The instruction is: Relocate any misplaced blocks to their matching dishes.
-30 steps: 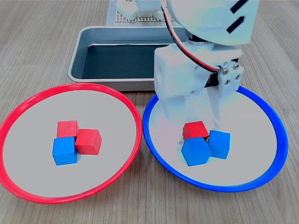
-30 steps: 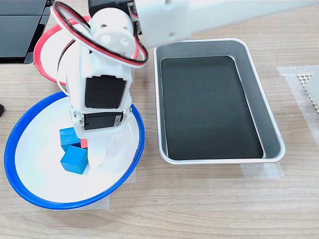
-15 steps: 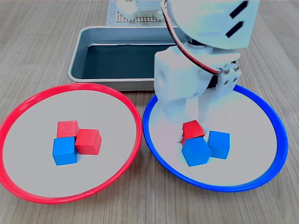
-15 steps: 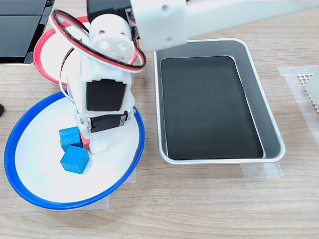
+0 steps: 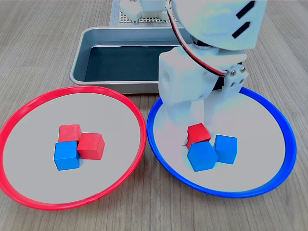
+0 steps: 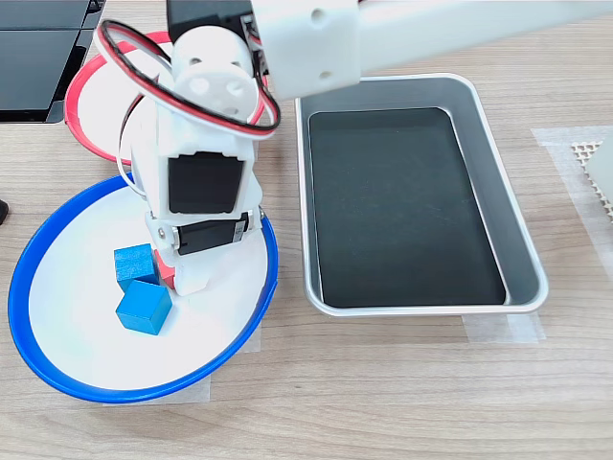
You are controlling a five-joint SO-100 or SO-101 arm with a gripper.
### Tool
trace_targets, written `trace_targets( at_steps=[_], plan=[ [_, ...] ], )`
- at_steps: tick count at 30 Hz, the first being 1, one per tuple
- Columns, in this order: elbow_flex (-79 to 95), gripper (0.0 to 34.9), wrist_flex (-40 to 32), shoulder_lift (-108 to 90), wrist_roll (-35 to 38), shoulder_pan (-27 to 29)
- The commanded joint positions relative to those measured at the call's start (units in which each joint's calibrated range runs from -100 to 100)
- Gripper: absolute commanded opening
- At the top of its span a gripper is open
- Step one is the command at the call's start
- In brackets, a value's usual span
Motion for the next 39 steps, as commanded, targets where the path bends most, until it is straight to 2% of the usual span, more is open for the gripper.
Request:
trace_targets(
  at_steps=[1, 7, 11, 25, 39],
  plan=[
    [-2.0, 0.4, -0.1, -5.1, -0.8, -0.6],
    [-0.8, 0.4, -0.3, -12.0, -1.9, -1.1],
    [1.7, 0.4, -1.1, -16.6, -2.4, 0.5],
    [7.4, 0.4, 0.8, -19.7, -5.5, 13.5],
    [7.5, 0.4, 1.2, -14.8, -5.2, 15.6]
  ],
)
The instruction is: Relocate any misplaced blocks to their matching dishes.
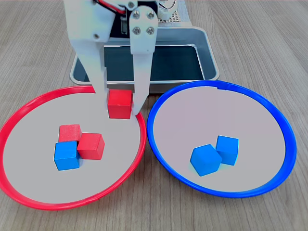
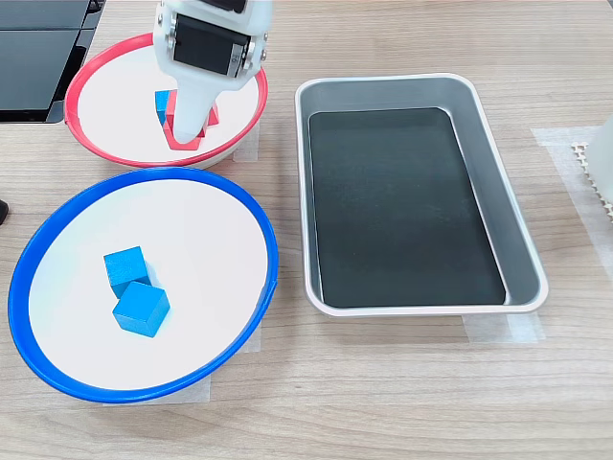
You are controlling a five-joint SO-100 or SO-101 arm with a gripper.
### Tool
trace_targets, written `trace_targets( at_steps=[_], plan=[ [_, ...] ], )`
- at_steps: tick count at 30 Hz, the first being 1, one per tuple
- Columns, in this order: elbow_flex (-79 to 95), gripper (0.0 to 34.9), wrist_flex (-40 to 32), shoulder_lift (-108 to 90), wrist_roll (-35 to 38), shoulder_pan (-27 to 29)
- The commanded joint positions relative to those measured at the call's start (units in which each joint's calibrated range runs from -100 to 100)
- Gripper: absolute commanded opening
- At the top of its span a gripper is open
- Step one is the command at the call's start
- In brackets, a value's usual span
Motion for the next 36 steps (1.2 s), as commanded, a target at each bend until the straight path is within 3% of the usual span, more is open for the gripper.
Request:
trace_targets(
  at_steps=[1, 16, 18, 24, 26, 36],
  plan=[
    [-2.5, 0.4, -0.8, 0.8, 0.2, 0.7],
    [-11.8, 0.5, -1.5, 9.2, 0.1, 0.7],
    [-12.4, 1.8, -1.5, 9.7, 0.1, 0.7],
    [-15.8, 10.3, -1.5, 11.8, -0.1, 0.7],
    [-16.3, 11.4, -1.5, 12.1, -0.1, 0.8],
    [-17.3, 10.8, -1.1, 11.0, 0.1, 0.7]
  ],
)
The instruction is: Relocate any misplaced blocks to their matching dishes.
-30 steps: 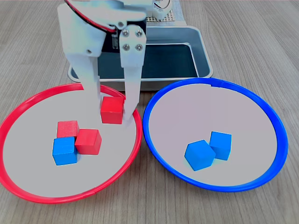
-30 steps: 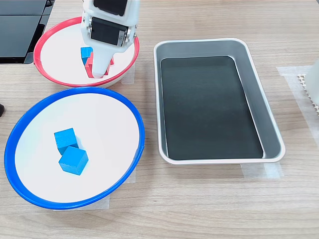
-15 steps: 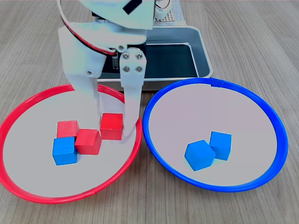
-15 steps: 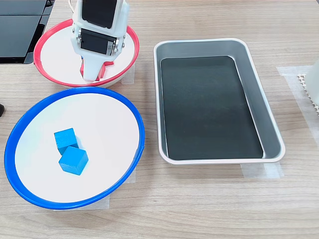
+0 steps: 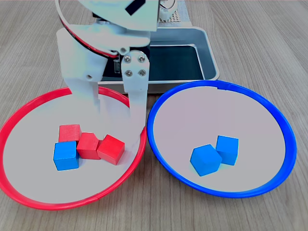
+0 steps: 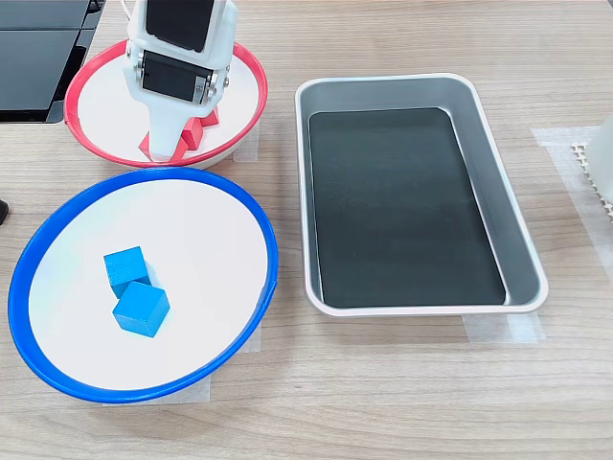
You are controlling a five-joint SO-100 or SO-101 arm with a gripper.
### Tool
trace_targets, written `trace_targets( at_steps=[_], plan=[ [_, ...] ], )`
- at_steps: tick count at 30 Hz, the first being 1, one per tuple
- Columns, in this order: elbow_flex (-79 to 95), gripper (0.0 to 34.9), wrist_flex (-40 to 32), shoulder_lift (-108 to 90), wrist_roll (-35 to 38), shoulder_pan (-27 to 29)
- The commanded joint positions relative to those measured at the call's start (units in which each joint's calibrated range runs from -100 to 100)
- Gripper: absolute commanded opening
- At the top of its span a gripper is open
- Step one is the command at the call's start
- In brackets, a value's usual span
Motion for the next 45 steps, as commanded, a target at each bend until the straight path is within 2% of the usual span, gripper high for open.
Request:
trace_targets(
  at_steps=[1, 8, 19, 26, 36, 45],
  plan=[
    [-2.9, 10.7, 0.1, -2.2, 0.1, 0.1],
    [-3.1, 11.1, 0.8, -6.3, -0.1, 1.4],
    [-1.8, 11.0, 1.9, -8.8, 0.1, 8.1],
    [-0.7, 13.3, -0.3, -7.4, 0.2, 12.2],
    [-4.2, 14.7, -4.7, -3.1, -0.2, 11.3],
    [-16.5, 14.5, -6.3, 6.5, 3.9, 9.1]
  ],
)
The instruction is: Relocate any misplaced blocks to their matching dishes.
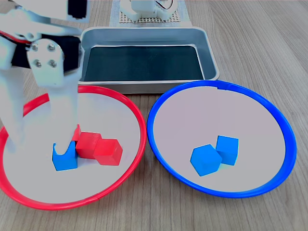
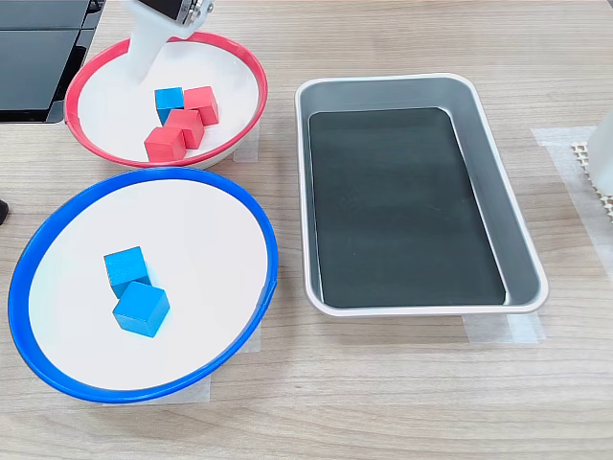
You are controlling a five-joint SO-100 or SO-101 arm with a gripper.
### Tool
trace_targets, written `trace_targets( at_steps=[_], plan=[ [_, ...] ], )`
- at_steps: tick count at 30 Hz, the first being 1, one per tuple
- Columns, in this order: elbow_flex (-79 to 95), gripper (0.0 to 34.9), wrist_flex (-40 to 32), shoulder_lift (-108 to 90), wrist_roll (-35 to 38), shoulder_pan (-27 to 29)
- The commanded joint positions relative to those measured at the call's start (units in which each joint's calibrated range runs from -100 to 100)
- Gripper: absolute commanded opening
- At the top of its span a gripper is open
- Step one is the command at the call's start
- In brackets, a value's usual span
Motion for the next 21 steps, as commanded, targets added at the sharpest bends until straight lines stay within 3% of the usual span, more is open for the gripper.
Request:
trace_targets(
  at_steps=[1, 9, 21],
  plan=[
    [-6.8, 14.6, -1.1, 2.2, 1.9, -1.7],
    [-22.0, 14.7, 10.3, 8.1, 3.9, -3.0],
    [-29.6, 15.9, 16.9, 11.7, 5.8, -1.7]
  ],
)
